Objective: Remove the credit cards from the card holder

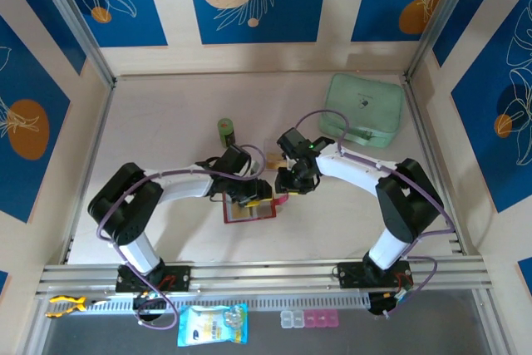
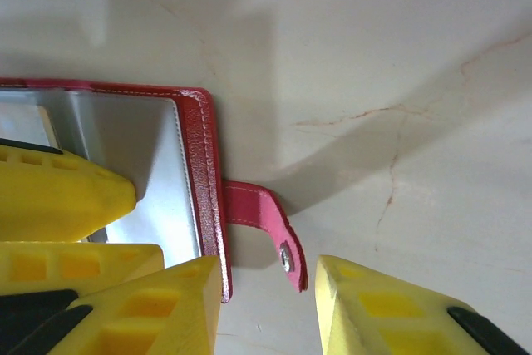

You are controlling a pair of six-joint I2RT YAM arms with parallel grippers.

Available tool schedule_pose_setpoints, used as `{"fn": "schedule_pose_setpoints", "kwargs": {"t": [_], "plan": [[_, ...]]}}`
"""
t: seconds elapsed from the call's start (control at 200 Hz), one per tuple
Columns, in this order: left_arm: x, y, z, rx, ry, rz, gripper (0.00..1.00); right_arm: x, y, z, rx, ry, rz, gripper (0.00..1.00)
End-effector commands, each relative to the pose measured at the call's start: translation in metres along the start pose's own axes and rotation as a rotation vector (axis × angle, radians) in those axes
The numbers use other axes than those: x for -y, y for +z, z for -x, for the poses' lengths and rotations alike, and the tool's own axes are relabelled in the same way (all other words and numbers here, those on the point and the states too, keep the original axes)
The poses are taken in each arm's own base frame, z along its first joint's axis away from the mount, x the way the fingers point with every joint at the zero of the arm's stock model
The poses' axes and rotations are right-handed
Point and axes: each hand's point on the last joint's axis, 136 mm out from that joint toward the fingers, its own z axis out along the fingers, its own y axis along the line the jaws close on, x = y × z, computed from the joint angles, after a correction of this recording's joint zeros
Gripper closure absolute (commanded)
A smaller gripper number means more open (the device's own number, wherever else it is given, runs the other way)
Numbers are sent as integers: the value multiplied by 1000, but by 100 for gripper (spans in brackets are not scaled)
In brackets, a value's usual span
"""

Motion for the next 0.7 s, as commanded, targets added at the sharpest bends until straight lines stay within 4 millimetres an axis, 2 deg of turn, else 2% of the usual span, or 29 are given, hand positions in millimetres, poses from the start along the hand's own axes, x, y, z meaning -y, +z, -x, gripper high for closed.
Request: {"fn": "schedule_pose_setpoints", "kwargs": {"t": [0.0,0.22,0.435,0.695], "plan": [[6,3,0,-11,10,-14,49,5,11,-4,-30,-13,-11,65],[2,8,-9,-45,23,5,49,9,17,-10,-49,-4,-21,67],[6,7,-12,-56,40,-5,49,1,12,-17,-43,-8,-6,77],[16,-3,-5,-11,75,-20,49,-2,0,-15,-15,-13,-37,74]]}}
